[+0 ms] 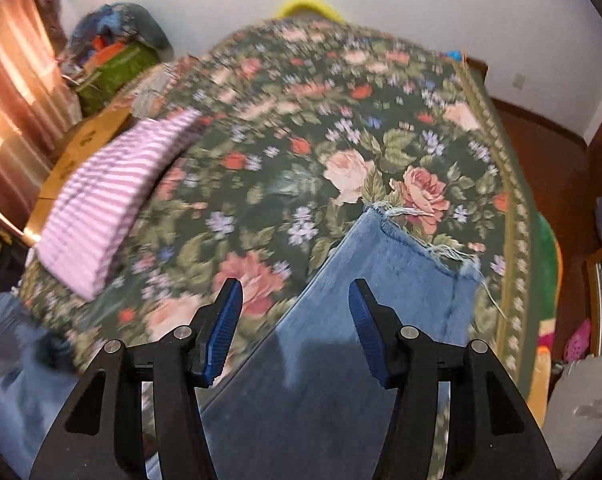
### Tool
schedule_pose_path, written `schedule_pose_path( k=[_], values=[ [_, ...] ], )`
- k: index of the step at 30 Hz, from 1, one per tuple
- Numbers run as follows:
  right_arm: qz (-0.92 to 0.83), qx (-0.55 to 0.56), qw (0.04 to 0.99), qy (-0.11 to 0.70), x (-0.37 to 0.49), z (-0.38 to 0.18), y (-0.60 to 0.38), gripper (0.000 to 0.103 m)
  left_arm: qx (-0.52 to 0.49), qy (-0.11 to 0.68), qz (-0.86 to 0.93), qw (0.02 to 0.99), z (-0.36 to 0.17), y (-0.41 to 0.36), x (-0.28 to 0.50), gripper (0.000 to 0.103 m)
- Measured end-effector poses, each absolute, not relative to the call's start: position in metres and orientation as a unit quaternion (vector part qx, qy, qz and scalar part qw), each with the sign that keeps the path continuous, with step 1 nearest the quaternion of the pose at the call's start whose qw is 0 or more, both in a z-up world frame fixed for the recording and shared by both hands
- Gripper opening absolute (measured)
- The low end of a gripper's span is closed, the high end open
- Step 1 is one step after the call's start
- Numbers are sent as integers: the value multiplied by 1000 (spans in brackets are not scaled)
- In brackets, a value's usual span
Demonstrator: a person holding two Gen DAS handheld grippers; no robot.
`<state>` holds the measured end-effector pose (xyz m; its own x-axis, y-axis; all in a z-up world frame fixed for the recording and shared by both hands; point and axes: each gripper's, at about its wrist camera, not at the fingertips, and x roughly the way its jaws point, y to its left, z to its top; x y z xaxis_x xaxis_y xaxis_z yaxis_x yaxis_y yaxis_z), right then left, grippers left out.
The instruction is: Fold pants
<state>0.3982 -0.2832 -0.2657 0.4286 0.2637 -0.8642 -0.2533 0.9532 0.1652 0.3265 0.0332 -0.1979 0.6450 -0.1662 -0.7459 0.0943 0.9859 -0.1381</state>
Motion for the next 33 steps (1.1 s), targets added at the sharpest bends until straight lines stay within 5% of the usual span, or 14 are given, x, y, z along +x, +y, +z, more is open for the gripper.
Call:
schedule_pose_path(
  k=[8,11,14,33],
  values=[
    [127,3,817,562,429,-319,-284,46,-39,426,-74,901,-215,30,335,56],
    [129,-3,826,548,422,-315,-287,18,-35,430,-75,899,-216,26,333,56],
    [138,7,826,547,417,-310,-294,10,-31,432,-77,898,-210,22,325,56],
    [133,90,906,392,305,-156,-396,7,-74,483,-185,852,-196,-78,231,65]
  ],
)
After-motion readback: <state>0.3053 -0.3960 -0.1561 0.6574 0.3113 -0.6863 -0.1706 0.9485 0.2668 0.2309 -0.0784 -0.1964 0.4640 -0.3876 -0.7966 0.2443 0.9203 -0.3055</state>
